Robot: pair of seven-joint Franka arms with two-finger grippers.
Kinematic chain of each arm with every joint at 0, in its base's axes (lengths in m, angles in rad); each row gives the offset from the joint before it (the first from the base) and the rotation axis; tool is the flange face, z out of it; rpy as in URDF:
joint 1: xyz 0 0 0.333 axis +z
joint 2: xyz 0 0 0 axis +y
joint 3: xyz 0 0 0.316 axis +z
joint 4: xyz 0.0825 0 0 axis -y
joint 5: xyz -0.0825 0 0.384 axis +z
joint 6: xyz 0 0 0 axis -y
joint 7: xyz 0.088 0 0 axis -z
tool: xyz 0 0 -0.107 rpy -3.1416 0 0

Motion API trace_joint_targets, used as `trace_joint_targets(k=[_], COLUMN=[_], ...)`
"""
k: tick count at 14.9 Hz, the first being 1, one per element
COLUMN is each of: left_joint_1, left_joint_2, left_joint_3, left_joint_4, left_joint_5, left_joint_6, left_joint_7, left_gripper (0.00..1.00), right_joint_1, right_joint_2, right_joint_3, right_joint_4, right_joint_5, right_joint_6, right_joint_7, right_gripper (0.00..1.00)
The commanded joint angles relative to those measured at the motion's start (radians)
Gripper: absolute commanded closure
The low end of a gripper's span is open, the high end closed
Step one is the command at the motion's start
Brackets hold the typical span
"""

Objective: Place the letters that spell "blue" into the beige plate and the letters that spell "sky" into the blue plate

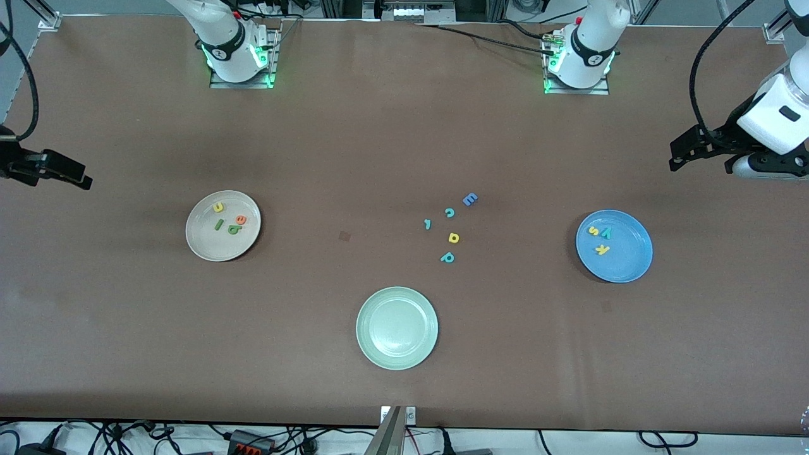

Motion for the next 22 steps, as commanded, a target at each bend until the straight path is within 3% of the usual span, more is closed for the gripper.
trace_joint_targets(k=[1, 22], left_joint_1=[-0.009, -0.009], left_joint_2=[-0.005, -0.002], left_joint_3=[0.005, 0.005], left_joint_4=[0.011, 0.022], left_joint_5=[0.01, 0.01], left_joint_6=[-0.018, -0.031], left_joint_7=[0.001, 0.005], left_gripper=[0.0, 0.0], right_joint_1=[-0.005, -0.005], right_joint_2=[-0.112, -0.084], right_joint_3=[0.02, 0.024], right_joint_4=[-0.14, -0.104], right_joint_5=[-0.049, -0.017], right_joint_6=[0.046, 0.054], right_joint_7=[-0.018, -0.015], right_gripper=[0.0, 0.0])
